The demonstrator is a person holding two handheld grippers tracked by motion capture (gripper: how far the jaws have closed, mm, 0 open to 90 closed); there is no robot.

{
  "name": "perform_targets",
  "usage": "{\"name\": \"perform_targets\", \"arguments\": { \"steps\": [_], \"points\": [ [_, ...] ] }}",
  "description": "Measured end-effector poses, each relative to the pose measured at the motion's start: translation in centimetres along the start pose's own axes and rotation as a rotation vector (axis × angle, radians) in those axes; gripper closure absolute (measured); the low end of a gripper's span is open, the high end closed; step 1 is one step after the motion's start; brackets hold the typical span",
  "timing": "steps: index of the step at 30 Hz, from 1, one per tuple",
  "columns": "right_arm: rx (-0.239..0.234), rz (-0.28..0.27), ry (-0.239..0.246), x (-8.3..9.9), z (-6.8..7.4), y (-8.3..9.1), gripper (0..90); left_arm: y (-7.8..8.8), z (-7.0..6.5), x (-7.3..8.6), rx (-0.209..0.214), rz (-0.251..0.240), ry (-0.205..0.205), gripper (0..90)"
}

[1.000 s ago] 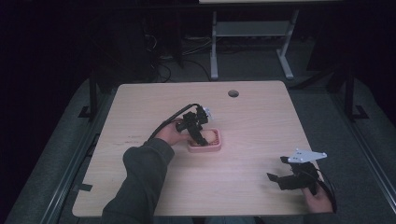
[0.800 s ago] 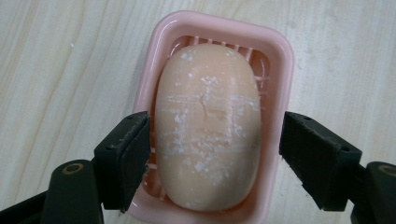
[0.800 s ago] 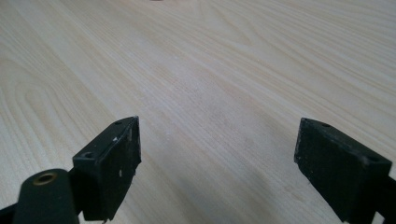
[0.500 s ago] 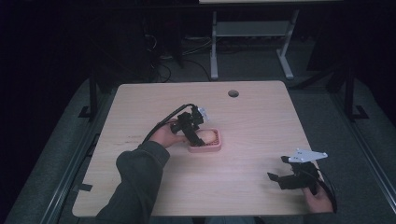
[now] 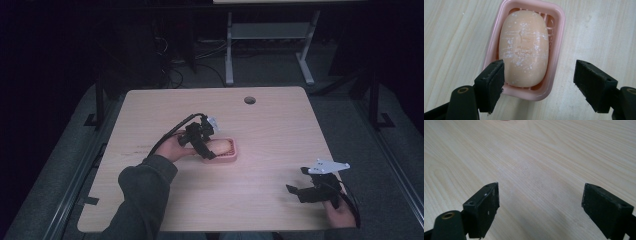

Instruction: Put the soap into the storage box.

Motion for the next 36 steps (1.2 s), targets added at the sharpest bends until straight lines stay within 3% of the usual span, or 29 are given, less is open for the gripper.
{"name": "perform_targets", "arguments": {
  "steps": [12,26,36],
  "points": [
    [0.002,0.012,0.001,0.0,0.2,-0.2,14.1,0.2,-0.8,1.6,0.012,0.006,0.021,24.3],
    [0.013,0.012,0.002,-0.1,0.1,-0.2,14.1,0.8,-1.9,3.4,0.0,-0.024,0.034,24.3],
    [0.023,0.018,-0.002,0.0,-0.1,-0.2,14.1,1.2,-2.3,3.6,-0.011,-0.024,0.025,24.4]
  ]
}}
Point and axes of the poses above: each handheld gripper's, and its own axes: y roughly backward along the jaws, x roughly out of its underside, z roughly to its left, the point moved 6 cm from there along -y, roughly forward along the jaws, and after that the axes turned 2 degrees about x, right-handed, at the moved point
